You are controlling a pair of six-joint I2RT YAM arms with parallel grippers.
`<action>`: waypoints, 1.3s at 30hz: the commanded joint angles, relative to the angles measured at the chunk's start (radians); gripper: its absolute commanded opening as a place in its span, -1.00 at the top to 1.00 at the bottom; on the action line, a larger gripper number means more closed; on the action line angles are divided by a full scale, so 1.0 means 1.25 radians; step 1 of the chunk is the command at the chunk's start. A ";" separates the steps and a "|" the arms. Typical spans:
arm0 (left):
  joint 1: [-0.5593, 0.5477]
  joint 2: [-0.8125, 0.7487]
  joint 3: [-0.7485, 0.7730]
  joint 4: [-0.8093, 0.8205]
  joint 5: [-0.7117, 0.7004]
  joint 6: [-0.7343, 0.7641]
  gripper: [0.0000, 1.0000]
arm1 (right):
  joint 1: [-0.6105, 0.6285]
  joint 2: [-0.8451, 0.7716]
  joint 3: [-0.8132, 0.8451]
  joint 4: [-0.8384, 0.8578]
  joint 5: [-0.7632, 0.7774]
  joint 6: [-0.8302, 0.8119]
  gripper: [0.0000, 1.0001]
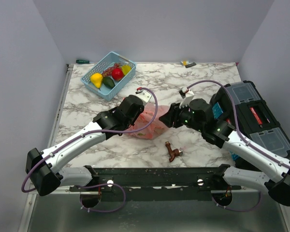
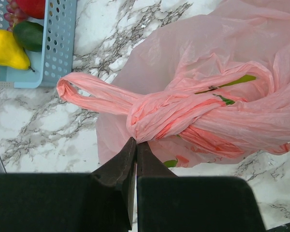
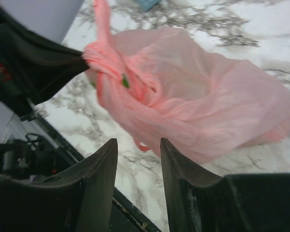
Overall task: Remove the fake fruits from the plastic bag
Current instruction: Untie the plastic bag at the center of the board.
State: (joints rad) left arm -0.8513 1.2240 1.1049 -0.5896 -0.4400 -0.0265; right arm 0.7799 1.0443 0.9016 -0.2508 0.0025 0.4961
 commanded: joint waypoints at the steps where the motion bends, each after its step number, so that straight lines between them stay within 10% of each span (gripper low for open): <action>1: 0.001 0.001 0.013 -0.002 0.028 -0.006 1.00 | 0.053 0.022 -0.014 0.137 -0.141 -0.025 0.10; 30: 0.001 0.013 0.019 -0.007 0.056 -0.014 1.00 | 0.123 0.209 -0.033 0.249 0.159 -0.066 -0.13; 35: 0.001 0.006 0.015 0.000 0.037 -0.010 1.00 | 0.123 0.179 -0.056 0.216 0.185 -0.042 0.06; 39: 0.001 -0.007 0.011 0.003 0.030 -0.010 1.00 | 0.123 0.157 -0.106 0.247 0.231 -0.025 0.59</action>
State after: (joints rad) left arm -0.8513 1.2362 1.1053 -0.5922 -0.3668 -0.0422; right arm 0.9283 1.2751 0.8291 0.0532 0.2001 0.4316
